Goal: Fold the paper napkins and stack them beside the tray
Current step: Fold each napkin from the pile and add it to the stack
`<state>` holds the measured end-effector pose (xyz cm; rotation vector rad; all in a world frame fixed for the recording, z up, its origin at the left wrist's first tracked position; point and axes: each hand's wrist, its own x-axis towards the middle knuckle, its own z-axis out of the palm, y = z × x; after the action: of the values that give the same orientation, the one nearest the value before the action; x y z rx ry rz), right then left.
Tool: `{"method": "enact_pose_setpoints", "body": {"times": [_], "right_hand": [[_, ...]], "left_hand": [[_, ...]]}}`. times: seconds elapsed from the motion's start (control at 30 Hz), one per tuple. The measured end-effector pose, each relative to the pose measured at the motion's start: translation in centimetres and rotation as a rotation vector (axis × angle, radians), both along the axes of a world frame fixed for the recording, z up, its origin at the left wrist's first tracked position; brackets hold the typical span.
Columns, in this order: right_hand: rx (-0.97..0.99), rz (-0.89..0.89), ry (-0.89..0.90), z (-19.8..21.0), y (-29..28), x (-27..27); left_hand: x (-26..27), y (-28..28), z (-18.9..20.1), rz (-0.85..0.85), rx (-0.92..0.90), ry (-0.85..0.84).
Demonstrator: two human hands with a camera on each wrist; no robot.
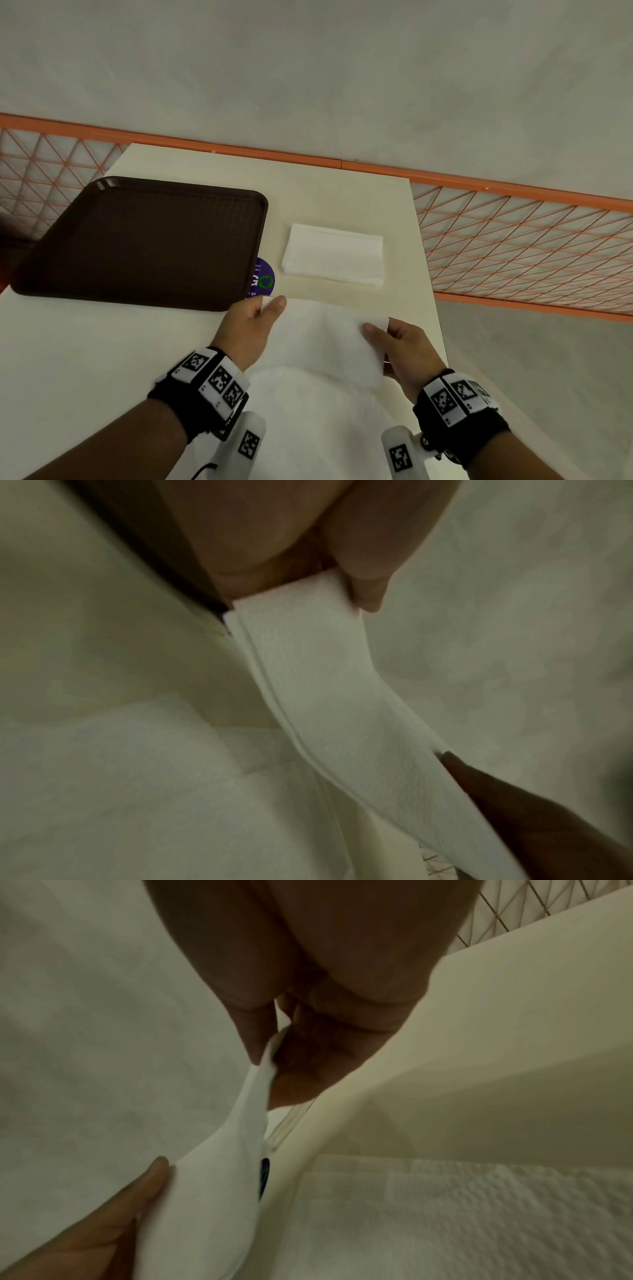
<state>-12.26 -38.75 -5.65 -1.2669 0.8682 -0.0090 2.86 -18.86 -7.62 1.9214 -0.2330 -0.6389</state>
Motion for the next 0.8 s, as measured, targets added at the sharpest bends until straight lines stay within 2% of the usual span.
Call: {"method": "enact_pose_setpoints", "body": {"times": [0.1,0.23,0.37,0.47,0.63,0.8], "right_hand": [[-0.067,-0.049,0.013,-0.8,-0.7,0.6],[-0.266,-0.022,0.129,-2.0,-2.8,2.5],[-0.510,0.087,0.208,-1.7,-5.1,5.1],[-0.631,0.102,0.219,-1.4,-7.3,7.7],[-0.781,0.110,0.231,-1.7,-10.8,12.0],[-0.867,0.124,0.350,-2.4,-12.6,14.4]], "left_hand": [[-0.3,-0.3,-1.7,-0.006,0.071,0.149],[1.8,-1.7,-2.4,-0.067,0.273,-0.045],[5.1,-4.5,-1.0,-0.075,0.336,-0.190],[7.6,-6.4,-0.5,-0.091,0.377,-0.341],[11.1,-9.9,-1.2,-0.074,0.422,-0.447],[12.8,-11.7,-2.4,-0.076,0.489,-0.448]]}}
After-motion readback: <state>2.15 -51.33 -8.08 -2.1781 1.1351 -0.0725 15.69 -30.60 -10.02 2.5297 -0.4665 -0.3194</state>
